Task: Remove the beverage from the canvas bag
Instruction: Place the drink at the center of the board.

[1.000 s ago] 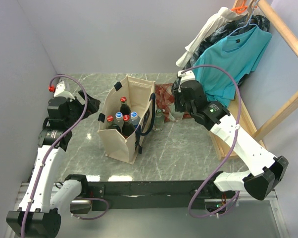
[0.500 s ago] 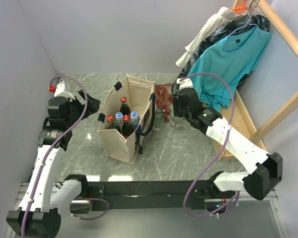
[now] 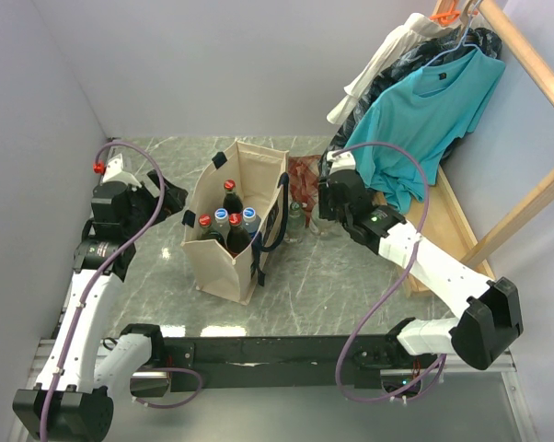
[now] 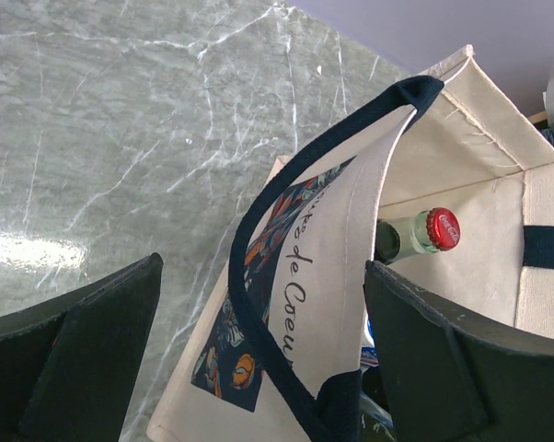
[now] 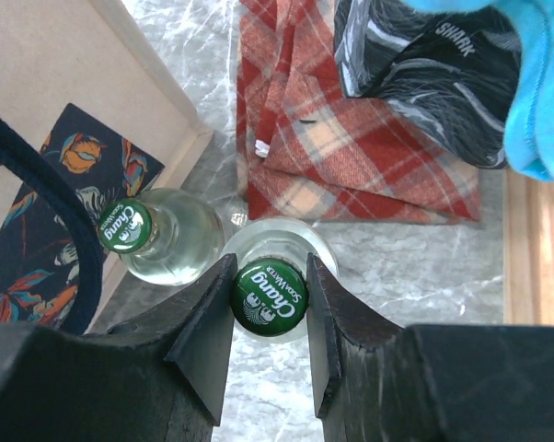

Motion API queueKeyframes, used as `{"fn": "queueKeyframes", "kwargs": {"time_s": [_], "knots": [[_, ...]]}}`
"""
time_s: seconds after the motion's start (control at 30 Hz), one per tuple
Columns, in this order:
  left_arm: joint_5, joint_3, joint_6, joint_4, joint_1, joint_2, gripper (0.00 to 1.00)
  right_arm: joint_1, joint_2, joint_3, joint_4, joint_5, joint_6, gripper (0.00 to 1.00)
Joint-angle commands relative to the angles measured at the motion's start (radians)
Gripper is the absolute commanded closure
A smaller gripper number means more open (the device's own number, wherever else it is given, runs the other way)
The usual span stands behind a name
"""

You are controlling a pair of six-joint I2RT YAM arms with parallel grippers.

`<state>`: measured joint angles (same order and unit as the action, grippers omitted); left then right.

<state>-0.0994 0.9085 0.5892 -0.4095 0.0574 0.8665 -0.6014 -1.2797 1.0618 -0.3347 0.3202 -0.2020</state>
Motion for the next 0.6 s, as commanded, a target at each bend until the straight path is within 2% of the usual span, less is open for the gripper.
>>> {"fn": "queueKeyframes", "kwargs": {"time_s": [0.0,0.57], "knots": [[0.007,-0.002,0.004,0.028,-0.004,-0.017,0.04,0.009,0.029,-0.008,0.215,0.017,-0.017,1.00],[0.007,-0.014,0.012,0.026,-0.004,-0.038,0.04,0.006,-0.012,-0.040,0.289,0.013,-0.014,1.00]]}}
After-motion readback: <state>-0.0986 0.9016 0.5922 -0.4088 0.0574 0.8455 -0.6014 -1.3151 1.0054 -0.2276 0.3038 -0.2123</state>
